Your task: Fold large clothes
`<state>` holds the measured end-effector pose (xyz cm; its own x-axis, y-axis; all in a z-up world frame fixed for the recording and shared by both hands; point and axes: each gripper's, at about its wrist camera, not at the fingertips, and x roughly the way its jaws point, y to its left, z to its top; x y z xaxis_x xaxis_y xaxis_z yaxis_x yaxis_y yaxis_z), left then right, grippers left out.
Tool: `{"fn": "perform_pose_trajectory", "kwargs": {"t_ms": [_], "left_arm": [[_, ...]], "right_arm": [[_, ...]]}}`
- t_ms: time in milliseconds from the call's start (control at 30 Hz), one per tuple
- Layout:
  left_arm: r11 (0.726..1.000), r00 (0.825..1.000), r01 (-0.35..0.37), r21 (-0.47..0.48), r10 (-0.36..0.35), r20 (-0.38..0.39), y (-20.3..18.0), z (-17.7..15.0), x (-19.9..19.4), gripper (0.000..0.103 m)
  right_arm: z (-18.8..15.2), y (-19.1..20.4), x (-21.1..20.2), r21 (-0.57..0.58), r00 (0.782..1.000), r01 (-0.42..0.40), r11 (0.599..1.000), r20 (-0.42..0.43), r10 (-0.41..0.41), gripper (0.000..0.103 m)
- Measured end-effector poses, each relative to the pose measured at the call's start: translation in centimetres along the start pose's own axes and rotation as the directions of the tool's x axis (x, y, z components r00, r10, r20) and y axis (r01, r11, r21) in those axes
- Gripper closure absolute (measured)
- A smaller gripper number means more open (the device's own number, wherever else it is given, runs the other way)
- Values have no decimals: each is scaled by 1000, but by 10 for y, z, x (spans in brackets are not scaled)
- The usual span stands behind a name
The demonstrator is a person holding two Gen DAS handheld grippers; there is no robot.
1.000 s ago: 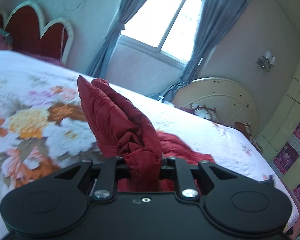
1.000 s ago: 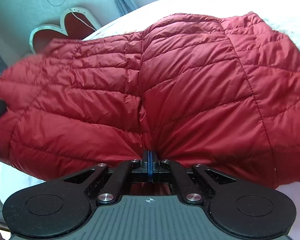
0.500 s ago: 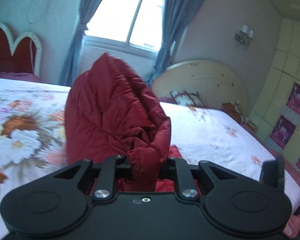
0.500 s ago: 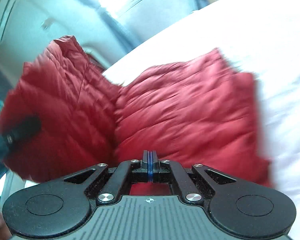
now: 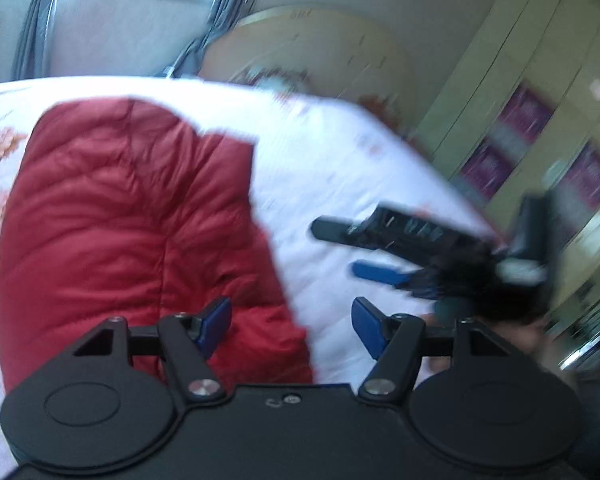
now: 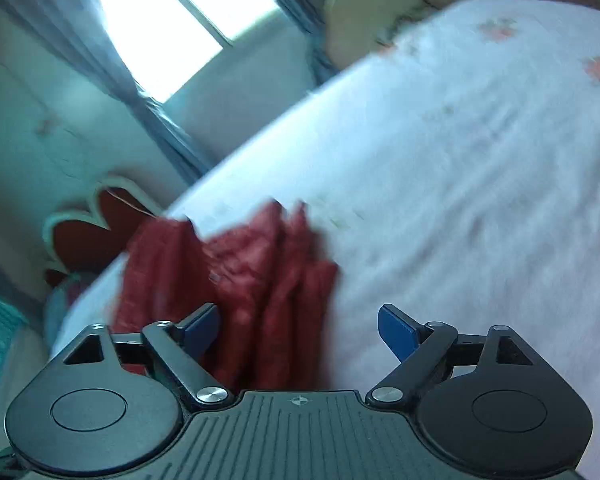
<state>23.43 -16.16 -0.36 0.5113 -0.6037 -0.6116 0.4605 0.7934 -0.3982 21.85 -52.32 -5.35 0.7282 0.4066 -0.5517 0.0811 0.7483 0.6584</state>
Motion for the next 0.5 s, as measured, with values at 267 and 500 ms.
{"fn": "perform_pose_trajectory", "kwargs": {"t_ms": [267,500], "left_arm": [[949,945,-189,-251,246,217,120,28,-44,72],[958,973,-163,-234,195,121,163,38,8,78]], "right_arm": [[39,47,51,-65,989,-133,989,-77,128,40],[50,69,106,-136,983,-98,986,-166,75,80]]}}
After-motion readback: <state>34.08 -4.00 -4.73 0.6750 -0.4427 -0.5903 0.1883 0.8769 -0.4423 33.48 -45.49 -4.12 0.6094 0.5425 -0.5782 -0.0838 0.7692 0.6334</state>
